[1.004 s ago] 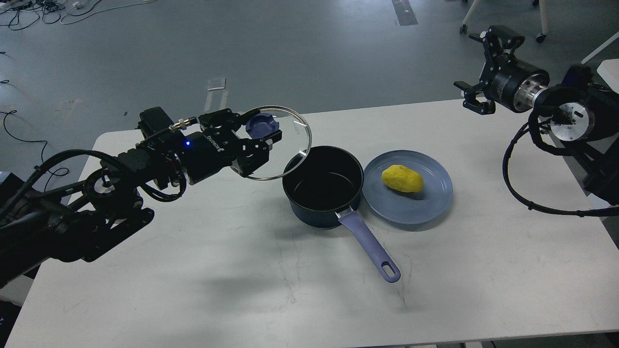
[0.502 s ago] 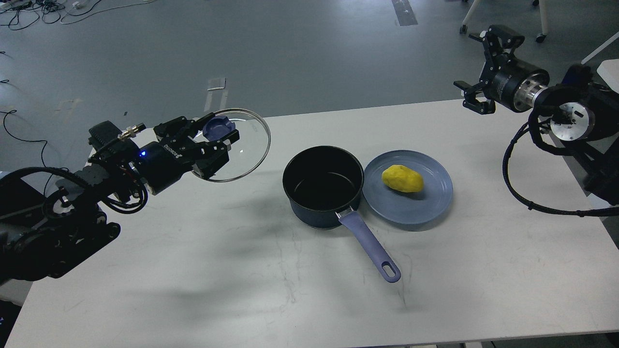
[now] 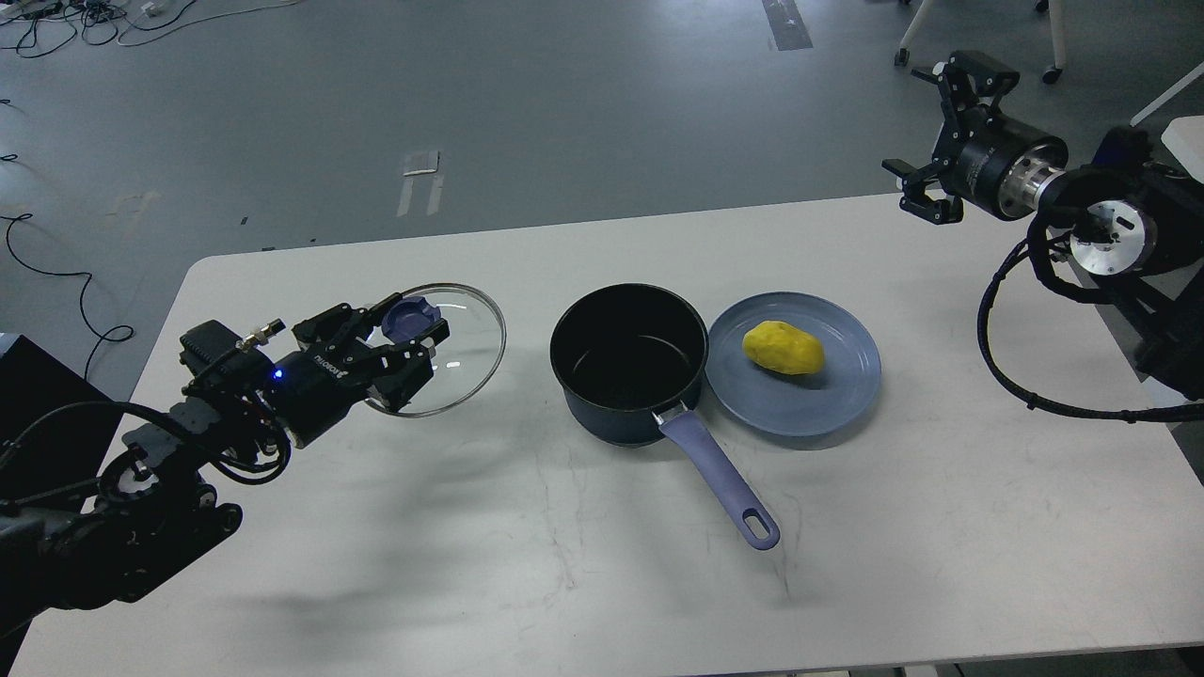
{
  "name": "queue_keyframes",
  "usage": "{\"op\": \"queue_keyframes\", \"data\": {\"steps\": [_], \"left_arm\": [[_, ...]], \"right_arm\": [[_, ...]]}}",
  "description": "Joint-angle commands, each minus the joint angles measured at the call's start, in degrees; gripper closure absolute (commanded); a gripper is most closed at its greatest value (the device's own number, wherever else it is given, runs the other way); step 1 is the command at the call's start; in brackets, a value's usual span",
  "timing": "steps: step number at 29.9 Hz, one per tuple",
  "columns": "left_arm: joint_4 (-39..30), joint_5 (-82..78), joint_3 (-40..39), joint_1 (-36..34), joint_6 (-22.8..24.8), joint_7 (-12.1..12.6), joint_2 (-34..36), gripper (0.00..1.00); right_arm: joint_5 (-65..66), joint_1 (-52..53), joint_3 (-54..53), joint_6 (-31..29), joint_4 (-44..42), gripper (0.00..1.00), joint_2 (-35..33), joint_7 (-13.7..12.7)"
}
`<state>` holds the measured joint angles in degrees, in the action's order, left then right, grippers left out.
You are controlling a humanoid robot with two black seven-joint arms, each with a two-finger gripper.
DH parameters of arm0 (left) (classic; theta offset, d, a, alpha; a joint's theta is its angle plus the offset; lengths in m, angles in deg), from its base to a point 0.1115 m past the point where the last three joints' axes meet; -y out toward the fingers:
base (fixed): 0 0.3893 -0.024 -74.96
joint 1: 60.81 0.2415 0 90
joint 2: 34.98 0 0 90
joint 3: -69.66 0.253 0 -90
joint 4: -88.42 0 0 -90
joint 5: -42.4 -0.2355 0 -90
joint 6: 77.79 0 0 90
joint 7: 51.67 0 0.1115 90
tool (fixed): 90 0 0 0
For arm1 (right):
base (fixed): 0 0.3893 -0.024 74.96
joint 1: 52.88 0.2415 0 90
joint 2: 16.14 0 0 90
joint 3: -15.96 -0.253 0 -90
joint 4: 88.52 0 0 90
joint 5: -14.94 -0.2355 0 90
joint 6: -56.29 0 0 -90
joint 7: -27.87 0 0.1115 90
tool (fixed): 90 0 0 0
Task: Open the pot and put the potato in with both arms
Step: 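Carry the glass lid toward the robot and lower it onto the table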
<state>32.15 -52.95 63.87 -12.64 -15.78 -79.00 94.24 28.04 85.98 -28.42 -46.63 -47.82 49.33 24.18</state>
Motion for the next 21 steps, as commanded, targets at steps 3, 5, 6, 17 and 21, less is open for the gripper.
{"op": "queue_keyframes", "data": {"steps": [3,5,6,17,21], "left_arm": [[2.0,-0.3,0.1,1.4,0.0,0.0,-2.2,0.53],[3.7,-0.3,0.3,1.5,0.0,0.0,-3.7,0.53],[3.7,-0.3,0.3,1.5,0.0,0.0,-3.7,0.53],[5.3,-0.2,4.8,1.4,0.0,-0.4,-5.4,0.52],[7.3,-0.2,4.8,1.4,0.0,-0.5,-6.0,0.52]], "right_arm": [[0.0,0.0,0.0,0.0,0.0,0.0,0.0,0.0],[0.0,-0.1,0.0,0.0,0.0,0.0,0.0,0.0],[0.0,-0.1,0.0,0.0,0.0,0.0,0.0,0.0],[0.0,-0.2,0.0,0.0,0.3,0.0,-0.1,0.0],[0.0,-0.3,0.0,0.0,0.4,0.0,-0.1,0.0]]}}
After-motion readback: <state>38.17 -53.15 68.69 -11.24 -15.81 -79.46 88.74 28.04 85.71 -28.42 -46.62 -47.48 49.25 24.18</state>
